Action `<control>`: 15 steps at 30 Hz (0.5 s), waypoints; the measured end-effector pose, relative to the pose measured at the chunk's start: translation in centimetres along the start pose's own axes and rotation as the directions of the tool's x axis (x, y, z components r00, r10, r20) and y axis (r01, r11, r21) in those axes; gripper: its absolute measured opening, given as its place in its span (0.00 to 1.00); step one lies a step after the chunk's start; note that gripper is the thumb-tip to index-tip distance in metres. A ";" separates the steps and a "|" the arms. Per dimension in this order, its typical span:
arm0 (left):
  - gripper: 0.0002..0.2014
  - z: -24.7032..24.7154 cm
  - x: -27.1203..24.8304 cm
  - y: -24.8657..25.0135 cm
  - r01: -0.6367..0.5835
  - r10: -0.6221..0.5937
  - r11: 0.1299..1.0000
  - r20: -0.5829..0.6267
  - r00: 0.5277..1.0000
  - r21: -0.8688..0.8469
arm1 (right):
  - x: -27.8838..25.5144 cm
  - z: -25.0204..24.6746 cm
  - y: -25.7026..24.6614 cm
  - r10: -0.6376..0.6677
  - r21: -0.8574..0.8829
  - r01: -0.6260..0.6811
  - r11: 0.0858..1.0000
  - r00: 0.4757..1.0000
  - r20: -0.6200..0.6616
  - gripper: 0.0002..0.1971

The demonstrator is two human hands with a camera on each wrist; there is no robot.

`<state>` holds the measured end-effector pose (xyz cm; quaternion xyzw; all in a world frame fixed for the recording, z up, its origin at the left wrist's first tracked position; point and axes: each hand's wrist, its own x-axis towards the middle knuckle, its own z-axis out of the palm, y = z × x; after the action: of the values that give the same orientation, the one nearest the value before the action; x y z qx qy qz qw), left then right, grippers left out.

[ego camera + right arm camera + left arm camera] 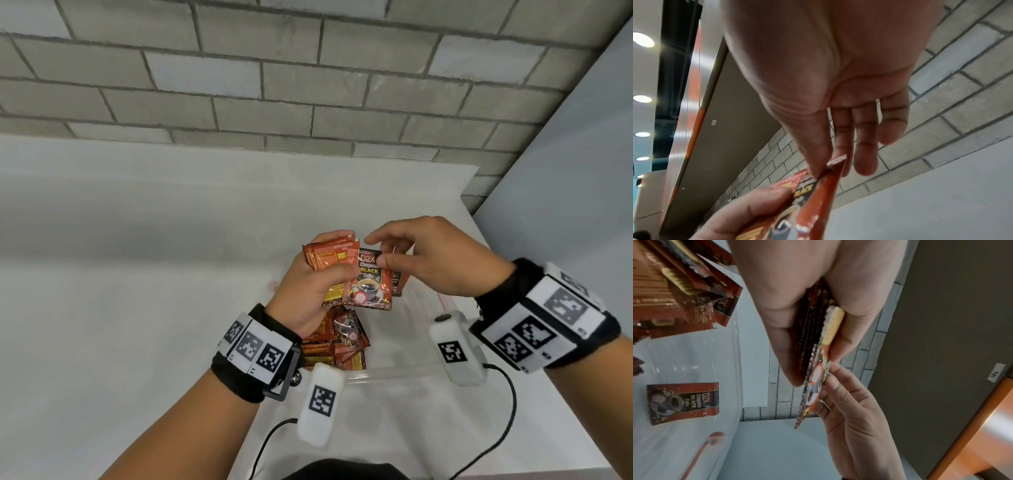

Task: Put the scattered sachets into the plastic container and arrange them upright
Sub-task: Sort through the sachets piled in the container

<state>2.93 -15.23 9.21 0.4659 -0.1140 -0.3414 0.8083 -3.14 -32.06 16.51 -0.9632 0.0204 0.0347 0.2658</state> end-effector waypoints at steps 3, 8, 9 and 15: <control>0.20 -0.1 -0.4 0.0 0.005 -0.005 1.000 -0.022 1.000 -0.006 | 0.0 0.0 0.4 0.026 0.028 -0.028 0.999 0.997 0.070 0.07; 0.28 -1.5 -0.6 0.4 0.019 -0.025 0.999 -0.125 0.992 -0.048 | 0.5 0.2 3.0 0.157 -0.109 -0.146 0.983 0.982 0.101 0.05; 0.26 -1.8 -0.6 0.5 0.020 -0.027 0.998 -0.129 0.991 -0.060 | 0.8 0.3 3.9 0.202 -0.167 -0.184 0.969 0.974 0.099 0.05; 0.18 -2.6 -1.0 0.5 0.026 -0.033 0.997 -0.104 0.994 -0.066 | 3.3 1.8 7.7 0.434 -0.427 -0.341 0.837 0.890 0.140 0.04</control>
<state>3.75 -12.66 8.36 0.4588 -0.0532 -0.3319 0.8225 -0.44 -37.79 10.76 -0.9613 0.1777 0.2031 0.0559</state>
